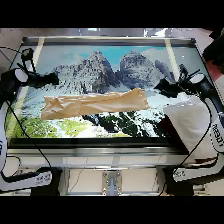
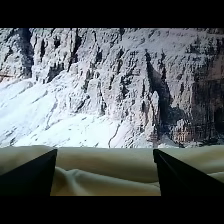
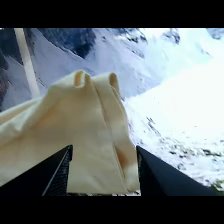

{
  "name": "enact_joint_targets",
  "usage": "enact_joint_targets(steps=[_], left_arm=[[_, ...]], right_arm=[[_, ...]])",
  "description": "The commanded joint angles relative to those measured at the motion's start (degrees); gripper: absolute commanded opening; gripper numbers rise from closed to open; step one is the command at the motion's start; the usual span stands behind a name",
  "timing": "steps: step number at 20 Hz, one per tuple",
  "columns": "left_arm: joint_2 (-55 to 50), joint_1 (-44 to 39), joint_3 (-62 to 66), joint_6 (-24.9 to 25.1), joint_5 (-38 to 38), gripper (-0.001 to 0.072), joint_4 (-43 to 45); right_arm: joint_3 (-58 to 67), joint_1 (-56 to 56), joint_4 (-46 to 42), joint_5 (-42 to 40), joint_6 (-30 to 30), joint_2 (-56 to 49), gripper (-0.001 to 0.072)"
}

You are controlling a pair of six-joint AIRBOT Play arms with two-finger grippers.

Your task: Fold the shirts.

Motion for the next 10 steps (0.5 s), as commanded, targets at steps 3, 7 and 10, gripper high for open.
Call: enact_joint_targets(steps=[3, 7, 10], left_arm=[[0.98, -5.07, 0.11, 2.95, 4.5, 0.0703, -2.47], [0.98, -8.41, 0.11, 4.57, 9.46, 0.0703, -2.47], [0.85, -9.4, 0.11, 4.57, 9.92, 0.0702, -2.47]], right_arm=[[0.55, -4.48, 5.01, 8.63, -8.24, -7.87, 0.0574], [3.54, -2.99, 8.26, 8.81, -12.13, -12.55, 0.0573], [5.73, -0.94, 8.17, 8.9, -12.17, -14.95, 0.0572]])
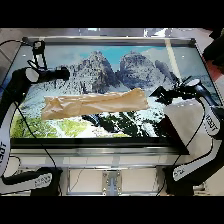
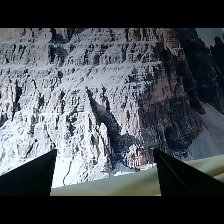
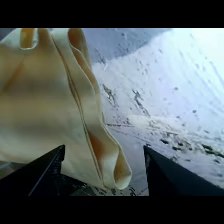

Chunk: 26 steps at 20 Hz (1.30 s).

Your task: Fold the shirts.

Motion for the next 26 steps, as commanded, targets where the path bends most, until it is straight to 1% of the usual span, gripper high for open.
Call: enact_joint_targets(steps=[1, 8, 9, 10, 12, 13, 14, 15, 16, 17, 18, 19, 20, 22, 25, 26], left_arm=[[-0.28, -1.4, 0.04, 0.61, 1.84, 0.0702, -0.2], [-2.67, -1.4, 0.04, 0.61, 1.62, 0.0702, -0.92], [-3.06, -1.4, 0.02, 0.61, 1.57, 0.0702, -1.92], [-3.5, -1.42, 0.02, 0.61, 1.46, 0.0702, -2.95], [-4.46, -1.55, 0.02, 0.63, 0.74, 0.0702, -4.79], [-5.05, -1.75, 0.02, 0.63, -0.37, 0.0699, -4.87], [-5.81, -2.14, 0.02, 0.66, -2.43, 0.0694, -4.87], [-6.8, -2.78, 0.02, 0.66, -5.03, 0.0673, -4.87], [-7.82, -3.5, 0.02, 0.66, -7.74, 0.0538, -4.87], [-9.09, -4.52, 0.02, 0.66, -10.47, 0.0338, -4.9], [-10.29, -5.7, 0.02, 0.66, -12.44, 0.0165, -4.9], [-11.63, -7.3, 0.02, 0.66, -13.79, 0.0026, -4.9], [-12.92, -9.2, 0.02, 0.72, -14.6, 0.0014, -4.9], [-15.3, -13.62, 0.02, 0.72, -15.26, 0.0014, -4.92], [-18.67, -21.22, 0.02, 3.74, -16.44, 0.0014, -6.97], [-19.65, -23.8, 0.02, 3.72, -16.35, 0.0014, -8.85]], right_arm=[[2.38, 2.19, 0.92, 0.72, -1.49, -3.5, 0.0571], [3.15, 7.37, 0.66, 0.66, -1.49, -6.25, 0.0567], [3.15, 8.09, 0.7, 0.83, -1.53, -6.25, 0.054], [3.15, 8.85, 0.9, 0.85, -1.75, -6.25, 0.0476], [3.15, 10.36, 2.25, 0.98, -1.79, -6.16, 0.0293], [3.15, 10.95, 3.82, 1.6, -2.12, -5.97, 0.014], [3.15, 11.26, 5.88, 2.82, -3.93, -5.62, 0.0023], [3.17, 11.47, 8.46, 4.57, -6.36, -4.98, 0.0009], [3.17, 11.5, 10.34, 6.12, -6.69, -3.93, 0.0009], [3.15, 11.47, 11.04, 7.41, -6.67, -2.58, 0.0009], [3.15, 11.47, 11.08, 9.05, -6.67, -0.7, 0.0009], [3.15, 11.45, 11.04, 10.43, -6.62, 1.22, 0.0009], [3.17, 11.43, 11.06, 11.87, -6.6, 3.48, 0.0009], [3.15, 11.43, 10.95, 13.29, -5.42, 8.33, 0.0008], [3.17, 11.43, 10.14, 13.64, -1.88, 15.3, 0.0007], [3.17, 11.43, 10.14, 14.84, -0.96, 17.18, 0.0007]])
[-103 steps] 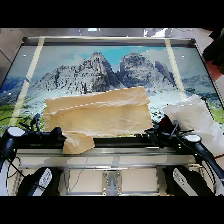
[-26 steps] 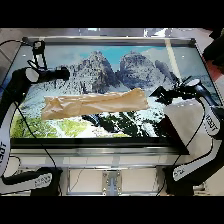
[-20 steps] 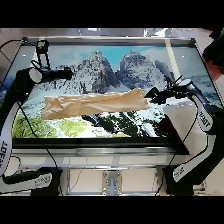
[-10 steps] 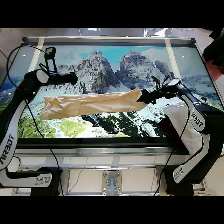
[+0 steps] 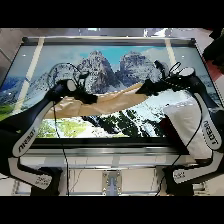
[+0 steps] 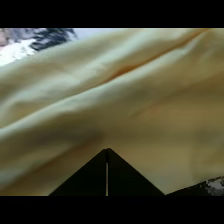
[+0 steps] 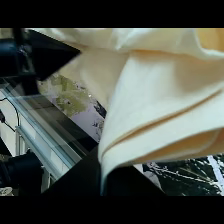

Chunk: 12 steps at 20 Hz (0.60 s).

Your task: Fold the shirts.

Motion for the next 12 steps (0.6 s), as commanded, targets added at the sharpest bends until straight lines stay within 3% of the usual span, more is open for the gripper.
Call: enact_joint_targets(steps=[1, 6, 12], left_arm=[[-3.63, -8.48, 0.0, 1.6, -0.98, 0.0014, -4.11], [-2.73, -13.66, 0.24, 1.53, 4.26, 0.0014, -4.9], [13.92, -5.75, 0.83, 1.55, 3.54, 0.0014, -3.67]], right_arm=[[0.35, 0.04, -0.24, 4.13, 3.17, 7.02, 0.0007], [9.84, 0.11, -6.73, 11.89, 9.25, 8.83, 0.0007], [14.88, 5.01, -7.58, 9.4, 12.98, 8.28, 0.0006]])
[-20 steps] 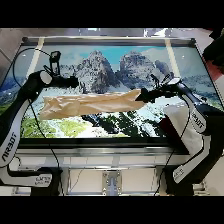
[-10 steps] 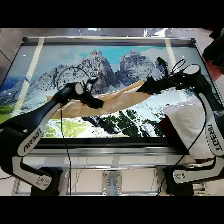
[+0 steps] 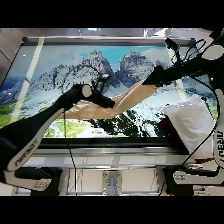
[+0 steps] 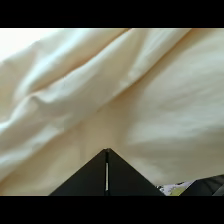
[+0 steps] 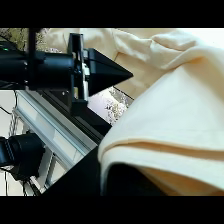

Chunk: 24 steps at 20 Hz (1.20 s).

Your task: Fold the shirts.

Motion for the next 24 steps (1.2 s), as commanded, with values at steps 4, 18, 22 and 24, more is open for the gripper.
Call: enact_joint_targets(steps=[4, 18, 22, 24], left_arm=[[20.72, 13.49, 0.13, 0.02, -2.21, 0.0014, 9.07], [32.02, 43.95, 0.02, 0.02, -5.68, 0.0014, 11.93], [31.32, 44.37, -0.31, 0.0, -5.66, 0.0014, 11.89], [30.86, 44.37, -0.9, 0.0, -5.99, 0.0014, 11.89]], right_arm=[[1.77, 14.49, -0.94, -12.92, 2.62, -2.97, 0.0006], [2.54, 46.58, 11.34, -65.02, 2.62, -23.3, 0.0559], [7.87, 44.96, 8.83, -58.6, 2.56, -23.19, 0.0628], [11.23, 41.86, 0.85, -51.74, 2.58, -23.04, 0.0625]])
